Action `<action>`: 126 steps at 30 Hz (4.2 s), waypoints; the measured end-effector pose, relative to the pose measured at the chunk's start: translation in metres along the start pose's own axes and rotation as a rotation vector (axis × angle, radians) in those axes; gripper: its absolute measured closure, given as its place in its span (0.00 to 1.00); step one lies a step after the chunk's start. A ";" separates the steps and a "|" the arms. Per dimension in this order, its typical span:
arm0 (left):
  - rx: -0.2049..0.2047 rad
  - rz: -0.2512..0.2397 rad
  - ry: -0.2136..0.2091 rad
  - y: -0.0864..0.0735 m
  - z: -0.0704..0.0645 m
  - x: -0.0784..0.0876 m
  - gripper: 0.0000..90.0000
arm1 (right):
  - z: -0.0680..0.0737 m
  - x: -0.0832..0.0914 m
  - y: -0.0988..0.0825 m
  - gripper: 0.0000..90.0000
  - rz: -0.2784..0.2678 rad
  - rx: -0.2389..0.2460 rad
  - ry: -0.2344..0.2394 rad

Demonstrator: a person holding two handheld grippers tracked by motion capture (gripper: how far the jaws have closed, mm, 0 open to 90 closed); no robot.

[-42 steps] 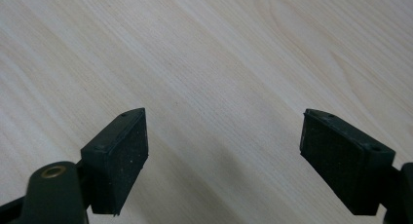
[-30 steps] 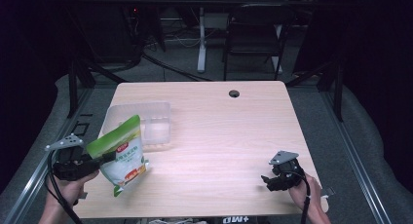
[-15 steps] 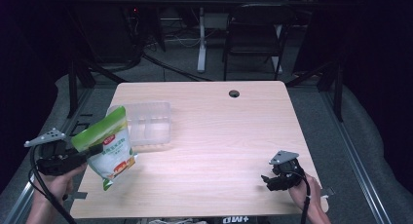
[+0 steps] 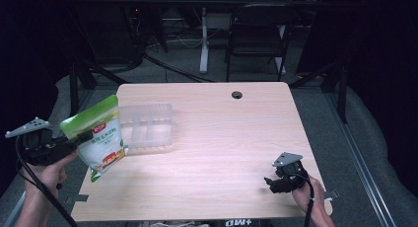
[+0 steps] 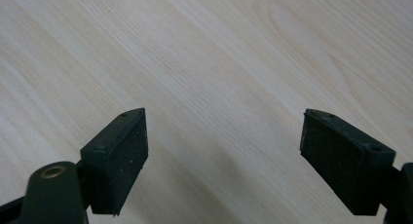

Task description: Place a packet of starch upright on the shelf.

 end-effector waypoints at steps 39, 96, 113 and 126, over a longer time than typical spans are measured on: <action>0.151 -0.094 0.229 0.022 0.047 -0.099 0.99 | -0.001 -0.001 0.000 0.18 0.002 0.001 0.009; -0.034 0.288 0.280 0.040 0.073 -0.182 0.97 | -0.001 -0.003 -0.002 0.18 0.011 0.002 0.025; 0.011 0.151 0.231 0.044 0.060 -0.157 0.99 | -0.001 -0.003 -0.001 0.18 0.019 0.013 0.017; 0.150 -0.035 0.266 0.030 0.057 -0.147 0.99 | -0.001 -0.003 0.000 0.18 0.015 0.010 0.020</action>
Point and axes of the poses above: each handheld gripper's, and its own axes: x roughly backward along the jaws, y roughly out of its top, z roughly to its left, the point moved 2 cm from there along -x, roughly forward along the jaws, and after that the axes turned 10 degrees about -x, right-handed, at the moved point
